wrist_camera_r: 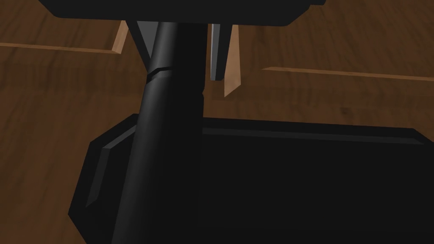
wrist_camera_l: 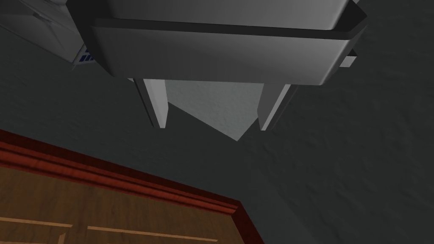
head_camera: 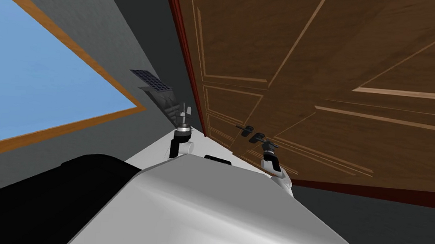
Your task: Pull the door open
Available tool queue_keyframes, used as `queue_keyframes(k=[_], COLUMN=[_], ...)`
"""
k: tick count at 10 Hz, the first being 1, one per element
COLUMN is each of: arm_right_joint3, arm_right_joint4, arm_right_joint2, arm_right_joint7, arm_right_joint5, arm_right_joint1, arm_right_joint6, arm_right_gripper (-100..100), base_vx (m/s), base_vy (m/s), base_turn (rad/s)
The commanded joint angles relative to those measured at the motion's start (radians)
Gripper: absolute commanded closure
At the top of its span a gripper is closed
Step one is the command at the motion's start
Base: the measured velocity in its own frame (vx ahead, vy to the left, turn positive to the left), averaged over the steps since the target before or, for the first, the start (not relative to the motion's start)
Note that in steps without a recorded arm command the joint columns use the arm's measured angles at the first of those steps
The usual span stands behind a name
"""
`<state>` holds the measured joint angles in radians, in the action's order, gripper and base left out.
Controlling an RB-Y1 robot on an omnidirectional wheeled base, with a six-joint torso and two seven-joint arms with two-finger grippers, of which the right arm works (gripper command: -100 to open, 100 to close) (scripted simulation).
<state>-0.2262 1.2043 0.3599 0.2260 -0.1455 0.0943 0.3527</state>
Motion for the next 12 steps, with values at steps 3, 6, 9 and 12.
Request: queue_keyframes(k=[3, 6, 9, 12], arm_right_joint3=[0.019, 0.066, 0.086, 0.121], arm_right_joint4=[-0.009, 0.011, 0.026, 0.046], arm_right_joint2=[0.034, 0.056, 0.067, 0.097], arm_right_joint7=[0.029, 0.061, 0.074, 0.107], arm_right_joint5=[-0.003, -0.001, -0.002, -0.001], arm_right_joint1=[0.024, 0.039, 0.047, 0.086], arm_right_joint6=[0.019, 0.039, 0.04, 0.073], arm_right_gripper=[100, 100, 100, 100], base_vx=[-0.193, -0.23, -0.189, -0.188], base_vy=[0.0, -0.057, -0.068, -0.043], base_turn=[0.091, 0.166, 0.145, 0.127])
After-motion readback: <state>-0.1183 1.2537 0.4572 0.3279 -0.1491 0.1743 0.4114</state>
